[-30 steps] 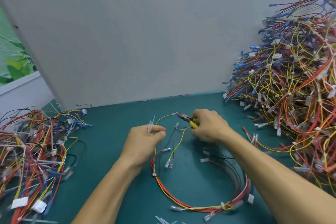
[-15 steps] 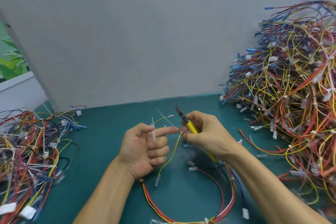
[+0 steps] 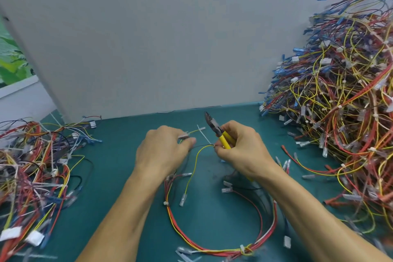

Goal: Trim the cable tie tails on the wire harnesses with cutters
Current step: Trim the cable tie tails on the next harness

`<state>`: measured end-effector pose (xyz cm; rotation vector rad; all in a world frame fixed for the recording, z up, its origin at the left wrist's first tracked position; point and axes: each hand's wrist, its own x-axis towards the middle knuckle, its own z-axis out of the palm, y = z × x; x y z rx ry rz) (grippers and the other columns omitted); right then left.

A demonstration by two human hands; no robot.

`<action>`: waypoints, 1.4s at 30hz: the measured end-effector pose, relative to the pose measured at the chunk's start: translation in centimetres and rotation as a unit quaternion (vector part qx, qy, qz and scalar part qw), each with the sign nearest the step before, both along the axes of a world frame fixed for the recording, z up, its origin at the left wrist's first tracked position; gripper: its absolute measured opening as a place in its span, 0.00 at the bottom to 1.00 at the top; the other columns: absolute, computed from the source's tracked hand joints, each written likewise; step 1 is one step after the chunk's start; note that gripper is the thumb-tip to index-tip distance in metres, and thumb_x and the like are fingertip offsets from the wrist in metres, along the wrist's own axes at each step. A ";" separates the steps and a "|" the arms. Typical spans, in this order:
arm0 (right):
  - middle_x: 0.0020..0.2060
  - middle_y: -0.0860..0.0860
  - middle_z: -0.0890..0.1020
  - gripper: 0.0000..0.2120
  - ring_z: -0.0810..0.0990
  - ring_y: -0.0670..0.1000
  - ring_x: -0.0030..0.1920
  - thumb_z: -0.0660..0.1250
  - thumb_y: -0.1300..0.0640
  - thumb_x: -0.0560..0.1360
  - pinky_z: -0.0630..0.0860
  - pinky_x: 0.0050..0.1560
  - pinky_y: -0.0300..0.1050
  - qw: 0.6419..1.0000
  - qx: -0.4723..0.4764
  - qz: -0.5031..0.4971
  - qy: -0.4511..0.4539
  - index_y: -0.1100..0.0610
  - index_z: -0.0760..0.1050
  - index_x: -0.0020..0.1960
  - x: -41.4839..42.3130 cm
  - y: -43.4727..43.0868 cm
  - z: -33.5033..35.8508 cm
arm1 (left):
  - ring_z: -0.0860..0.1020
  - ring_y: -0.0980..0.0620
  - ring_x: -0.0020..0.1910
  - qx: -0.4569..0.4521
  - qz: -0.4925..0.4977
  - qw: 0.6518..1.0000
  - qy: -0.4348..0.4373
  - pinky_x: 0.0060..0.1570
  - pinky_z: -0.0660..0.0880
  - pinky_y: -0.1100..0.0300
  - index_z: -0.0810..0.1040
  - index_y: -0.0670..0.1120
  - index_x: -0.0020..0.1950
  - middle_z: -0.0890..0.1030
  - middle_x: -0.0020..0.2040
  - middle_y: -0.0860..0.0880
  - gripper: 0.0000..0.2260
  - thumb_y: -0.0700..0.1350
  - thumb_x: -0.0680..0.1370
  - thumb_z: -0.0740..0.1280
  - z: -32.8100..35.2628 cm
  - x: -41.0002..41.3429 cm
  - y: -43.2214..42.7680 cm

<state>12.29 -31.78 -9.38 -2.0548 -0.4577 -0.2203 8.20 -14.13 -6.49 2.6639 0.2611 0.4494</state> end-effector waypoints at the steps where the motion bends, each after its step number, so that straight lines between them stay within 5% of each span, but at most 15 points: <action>1: 0.33 0.50 0.81 0.08 0.77 0.54 0.35 0.71 0.62 0.69 0.78 0.43 0.48 1.000 0.002 0.006 -0.001 0.51 0.75 0.43 -0.1 0.1 0.0 | 0.73 0.50 0.33 -0.056 -0.027 0.998 -0.013 0.34 0.69 0.58 0.80 0.54 0.33 0.75 0.27 0.54 0.14 0.58 0.75 0.65 0.0 0.1 -0.2; 3: 0.30 0.48 0.78 0.09 0.75 0.51 0.33 0.71 0.62 0.69 0.78 0.42 0.48 1.000 0.006 0.020 -0.009 0.50 0.74 0.42 -0.3 0.3 0.0 | 0.62 0.53 0.28 -0.178 -0.053 0.982 -0.020 0.31 0.60 0.59 0.72 0.47 0.25 0.63 0.23 0.55 0.21 0.56 0.75 0.67 -0.6 0.3 -0.9; 6: 0.28 0.42 0.76 0.11 0.72 0.43 0.30 0.71 0.60 0.69 0.76 0.38 0.42 0.999 0.002 0.035 -0.029 0.47 0.72 0.40 -0.4 0.7 -0.1 | 0.56 0.56 0.22 -0.311 -0.057 0.949 -0.004 0.24 0.54 0.65 0.76 0.35 0.33 0.59 0.21 0.56 0.18 0.49 0.74 0.71 -1.7 0.6 -1.8; 11: 0.29 0.41 0.76 0.15 0.72 0.45 0.32 0.71 0.59 0.68 0.71 0.37 0.37 0.997 -0.033 0.041 -0.059 0.41 0.69 0.39 -0.5 0.5 -0.4 | 0.57 0.53 0.20 -0.454 -0.033 0.887 0.081 0.25 0.60 0.67 0.75 0.44 0.34 0.60 0.24 0.51 0.13 0.47 0.69 0.76 -2.6 0.9 -1.6; 15: 0.29 0.37 0.76 0.15 0.71 0.44 0.31 0.71 0.59 0.68 0.68 0.34 0.32 0.994 -0.061 0.072 -0.053 0.41 0.70 0.38 -0.6 0.4 -0.1 | 0.59 0.56 0.20 -0.494 -0.058 0.863 0.091 0.27 0.61 0.63 0.81 0.42 0.40 0.66 0.20 0.55 0.07 0.43 0.68 0.76 -2.9 0.8 -1.8; 20: 0.35 0.51 0.80 0.08 0.74 0.53 0.36 0.70 0.58 0.68 0.74 0.39 0.45 0.989 -0.138 0.060 -0.003 0.48 0.79 0.44 -0.3 -1.1 1.6 | 0.60 0.56 0.18 -0.532 -0.060 0.841 0.077 0.23 0.59 0.67 0.75 0.41 0.37 0.65 0.21 0.51 0.07 0.39 0.74 0.71 -3.7 1.0 -1.9; 23: 0.32 0.52 0.78 0.09 0.73 0.53 0.35 0.69 0.55 0.68 0.72 0.33 0.45 0.963 -0.268 0.029 -0.004 0.48 0.80 0.47 -0.2 -2.8 3.4 | 0.55 0.55 0.19 -0.534 -0.062 0.841 0.063 0.21 0.56 0.67 0.74 0.41 0.41 0.58 0.23 0.51 0.07 0.40 0.75 0.70 -4.1 1.2 -1.6; 27: 0.26 0.51 0.70 0.05 0.64 0.53 0.29 0.66 0.57 0.64 0.63 0.28 0.44 0.931 -0.359 0.053 0.046 0.47 0.76 0.34 -0.7 -4.0 4.8 | 0.56 0.53 0.22 -0.489 -0.087 0.867 0.040 0.27 0.56 0.64 0.77 0.41 0.37 0.61 0.24 0.50 0.08 0.42 0.75 0.70 -4.4 1.2 -1.2; 32: 0.25 0.50 0.68 0.18 0.64 0.53 0.29 0.67 0.58 0.65 0.62 0.28 0.43 0.918 -0.384 0.084 0.047 0.36 0.72 0.25 -1.5 -3.4 5.4 | 0.62 0.60 0.23 -0.362 -0.154 0.919 -0.025 0.26 0.61 0.70 0.81 0.44 0.38 0.69 0.24 0.58 0.08 0.44 0.76 0.69 -4.2 1.0 -1.1; 35: 0.26 0.50 0.69 0.16 0.65 0.53 0.29 0.67 0.58 0.65 0.63 0.28 0.43 0.919 -0.384 0.084 0.041 0.39 0.72 0.25 -1.6 -3.4 5.4 | 0.63 0.59 0.26 -0.324 -0.179 0.928 -0.036 0.28 0.61 0.68 0.82 0.45 0.39 0.69 0.26 0.57 0.08 0.45 0.76 0.69 -4.2 0.9 -1.0; 39: 0.25 0.50 0.68 0.21 0.66 0.53 0.30 0.67 0.58 0.66 0.63 0.27 0.42 0.914 -0.396 0.084 0.033 0.34 0.70 0.23 -1.9 -3.3 5.8 | 0.73 0.60 0.32 -0.330 -0.184 0.925 -0.039 0.37 0.70 0.68 0.83 0.48 0.38 0.80 0.33 0.53 0.07 0.44 0.76 0.70 -4.1 0.8 -1.2; 42: 0.27 0.50 0.70 0.16 0.69 0.55 0.33 0.67 0.58 0.66 0.65 0.29 0.43 0.908 -0.411 0.083 0.018 0.40 0.71 0.25 -1.9 -3.3 5.8 | 0.78 0.61 0.38 -0.320 -0.191 0.927 -0.031 0.46 0.73 0.64 0.83 0.49 0.40 0.84 0.39 0.53 0.06 0.43 0.76 0.70 -4.0 0.7 -1.3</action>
